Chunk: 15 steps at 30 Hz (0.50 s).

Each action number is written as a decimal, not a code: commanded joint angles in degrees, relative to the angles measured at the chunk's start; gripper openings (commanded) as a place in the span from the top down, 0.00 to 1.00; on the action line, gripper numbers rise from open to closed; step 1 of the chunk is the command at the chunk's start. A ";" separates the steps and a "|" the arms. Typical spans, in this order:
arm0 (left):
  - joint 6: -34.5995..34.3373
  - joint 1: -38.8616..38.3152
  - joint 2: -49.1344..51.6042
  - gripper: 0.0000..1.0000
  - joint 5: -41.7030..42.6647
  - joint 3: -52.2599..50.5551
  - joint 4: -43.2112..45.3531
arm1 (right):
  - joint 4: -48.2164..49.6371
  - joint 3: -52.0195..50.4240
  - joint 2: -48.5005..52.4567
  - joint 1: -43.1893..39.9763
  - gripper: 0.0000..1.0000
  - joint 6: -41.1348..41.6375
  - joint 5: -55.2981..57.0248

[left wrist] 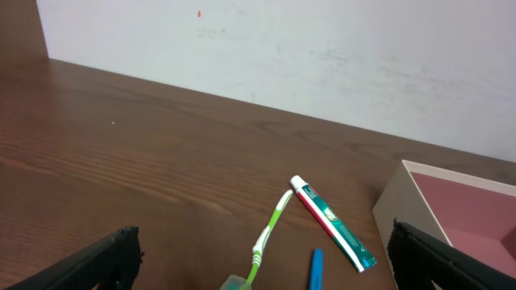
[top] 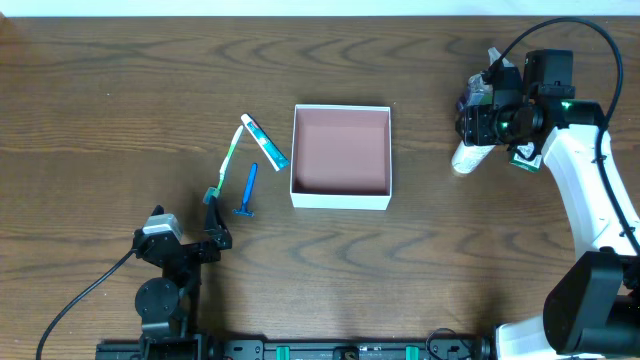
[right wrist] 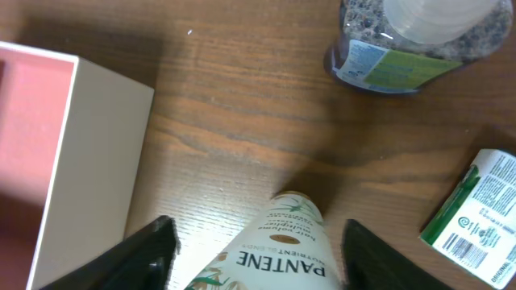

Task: Pack container
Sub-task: 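Close the right gripper on the Pantene tube and lift it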

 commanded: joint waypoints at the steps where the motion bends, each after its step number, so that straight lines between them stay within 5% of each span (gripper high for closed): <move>1: 0.15 -0.09 -0.35 0.02 0.42 -0.79 -2.27 | -0.24 -0.35 0.90 1.07 0.42 0.46 -0.13; 15: 0.15 -0.09 -0.35 0.02 0.42 -0.79 -2.27 | -0.02 -0.22 -0.68 1.07 0.46 0.87 -0.15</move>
